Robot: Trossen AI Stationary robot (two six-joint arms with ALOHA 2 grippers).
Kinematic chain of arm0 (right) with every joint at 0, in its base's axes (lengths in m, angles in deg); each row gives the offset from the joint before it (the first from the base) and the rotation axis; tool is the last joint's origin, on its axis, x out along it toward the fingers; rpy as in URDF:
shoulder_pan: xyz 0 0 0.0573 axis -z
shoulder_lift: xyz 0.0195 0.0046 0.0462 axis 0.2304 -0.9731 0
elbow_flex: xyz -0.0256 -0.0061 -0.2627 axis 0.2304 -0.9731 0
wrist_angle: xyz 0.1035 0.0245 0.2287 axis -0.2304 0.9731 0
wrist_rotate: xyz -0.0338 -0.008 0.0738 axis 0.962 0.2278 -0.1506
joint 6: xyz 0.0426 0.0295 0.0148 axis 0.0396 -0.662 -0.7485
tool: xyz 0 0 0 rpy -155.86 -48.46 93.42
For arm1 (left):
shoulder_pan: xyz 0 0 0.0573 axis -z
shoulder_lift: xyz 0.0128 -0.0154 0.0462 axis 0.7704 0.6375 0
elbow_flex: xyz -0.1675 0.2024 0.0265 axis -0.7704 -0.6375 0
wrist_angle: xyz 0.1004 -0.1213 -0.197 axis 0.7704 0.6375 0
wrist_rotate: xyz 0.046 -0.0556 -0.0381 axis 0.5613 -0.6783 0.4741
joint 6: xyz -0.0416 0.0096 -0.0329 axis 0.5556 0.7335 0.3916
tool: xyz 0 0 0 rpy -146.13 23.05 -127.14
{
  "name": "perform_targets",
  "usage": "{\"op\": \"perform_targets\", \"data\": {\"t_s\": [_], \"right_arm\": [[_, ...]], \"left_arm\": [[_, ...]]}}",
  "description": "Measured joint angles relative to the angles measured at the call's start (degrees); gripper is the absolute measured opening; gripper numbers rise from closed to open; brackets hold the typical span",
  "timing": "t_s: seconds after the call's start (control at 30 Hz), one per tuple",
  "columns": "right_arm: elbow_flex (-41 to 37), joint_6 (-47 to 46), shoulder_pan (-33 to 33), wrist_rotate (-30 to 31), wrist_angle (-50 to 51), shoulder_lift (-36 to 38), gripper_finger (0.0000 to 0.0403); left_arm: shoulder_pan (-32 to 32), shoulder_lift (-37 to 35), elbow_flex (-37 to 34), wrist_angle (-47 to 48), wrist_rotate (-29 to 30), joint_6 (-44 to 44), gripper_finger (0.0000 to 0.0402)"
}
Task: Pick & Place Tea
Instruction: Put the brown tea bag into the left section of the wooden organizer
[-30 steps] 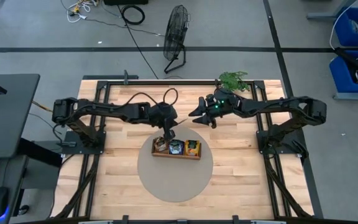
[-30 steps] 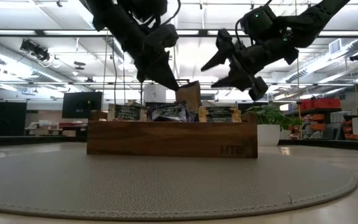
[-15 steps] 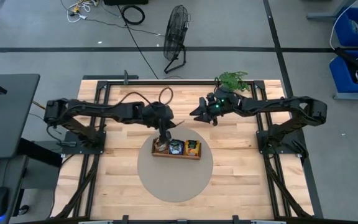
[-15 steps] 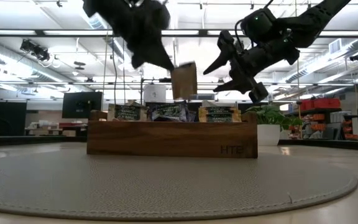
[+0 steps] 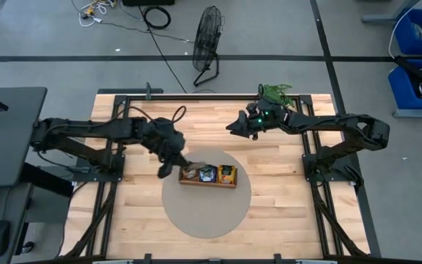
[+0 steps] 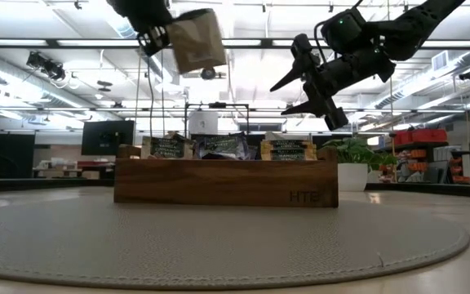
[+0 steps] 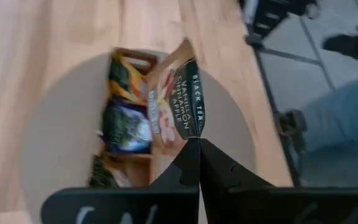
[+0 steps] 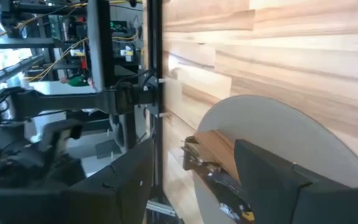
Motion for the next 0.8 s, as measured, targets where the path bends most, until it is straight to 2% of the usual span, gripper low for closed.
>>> {"op": "perform_targets", "data": {"t_s": [0.3, 0.6, 0.8], "right_arm": [[0.0, 1.5, 0.0, -0.3, 0.8, 0.0, 0.0231], [0.0, 1.7, 0.0, -0.8, 0.8, 0.0, 0.0231], [0.0, 1.8, 0.0, -0.8, 0.9, 0.0, 0.0231]], "left_arm": [[2.9, -1.5, -4.7, 1.6, -6.5, -0.1, 0.0000], [2.6, -1.0, -12.1, -1.8, -5.5, -1.9, 0.0000], [-0.6, 0.5, -14.0, -4.3, -5.7, -4.0, 0.0000]]}}
